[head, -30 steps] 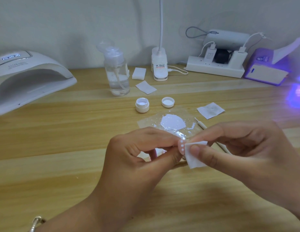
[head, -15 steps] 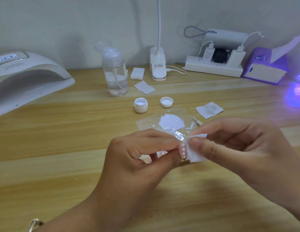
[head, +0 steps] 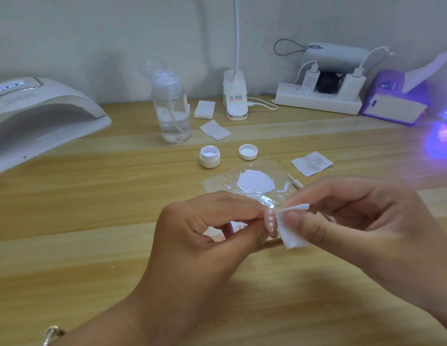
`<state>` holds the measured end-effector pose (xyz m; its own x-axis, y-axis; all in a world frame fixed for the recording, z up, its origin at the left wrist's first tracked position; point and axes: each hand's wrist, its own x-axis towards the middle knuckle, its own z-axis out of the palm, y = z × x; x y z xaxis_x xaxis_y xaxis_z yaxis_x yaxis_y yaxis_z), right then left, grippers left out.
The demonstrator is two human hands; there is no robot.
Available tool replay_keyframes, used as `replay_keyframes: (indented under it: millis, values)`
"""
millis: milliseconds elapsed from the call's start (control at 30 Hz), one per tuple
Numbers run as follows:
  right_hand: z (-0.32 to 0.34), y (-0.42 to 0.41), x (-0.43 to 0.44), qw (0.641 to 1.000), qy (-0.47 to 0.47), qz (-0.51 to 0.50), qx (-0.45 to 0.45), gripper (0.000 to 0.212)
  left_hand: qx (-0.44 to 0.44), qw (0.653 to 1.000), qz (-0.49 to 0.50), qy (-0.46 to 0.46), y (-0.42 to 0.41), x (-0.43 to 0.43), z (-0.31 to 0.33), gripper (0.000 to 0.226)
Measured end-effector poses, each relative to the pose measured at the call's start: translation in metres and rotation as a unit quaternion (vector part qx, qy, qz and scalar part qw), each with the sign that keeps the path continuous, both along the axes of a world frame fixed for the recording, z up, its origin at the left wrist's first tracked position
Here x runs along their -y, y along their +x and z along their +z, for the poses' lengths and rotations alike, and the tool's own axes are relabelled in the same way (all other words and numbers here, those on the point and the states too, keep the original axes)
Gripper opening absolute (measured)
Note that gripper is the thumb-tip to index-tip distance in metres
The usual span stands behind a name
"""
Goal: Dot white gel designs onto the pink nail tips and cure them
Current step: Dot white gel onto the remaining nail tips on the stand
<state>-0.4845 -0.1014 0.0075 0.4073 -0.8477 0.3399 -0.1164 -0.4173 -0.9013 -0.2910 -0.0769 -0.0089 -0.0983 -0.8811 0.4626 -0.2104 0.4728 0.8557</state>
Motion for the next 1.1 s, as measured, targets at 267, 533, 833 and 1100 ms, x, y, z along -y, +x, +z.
replay_keyframes:
  millis: [267, 533, 833, 1100]
  values:
    - [0.001, 0.001, 0.0, 1.0, -0.018, -0.004, -0.024, 0.011, 0.003, 1.0, 0.0, 0.002, 0.0, 0.0, -0.001, 0.004]
    - [0.003, 0.0, -0.001, 0.996, -0.054, -0.004, -0.074, 0.008, 0.015, 1.0, 0.006, 0.008, 0.0, 0.0, -0.002, 0.006]
    - [0.0, -0.001, -0.004, 0.996, -0.038, 0.01, -0.079, 0.011, 0.012, 1.0, 0.017, -0.009, 0.0, -0.001, 0.001, 0.006]
    - [0.005, -0.003, 0.003, 0.999, -0.048, -0.021, 0.008, 0.007, -0.032, 0.995, 0.089, -0.032, 0.021, 0.013, 0.009, 0.011]
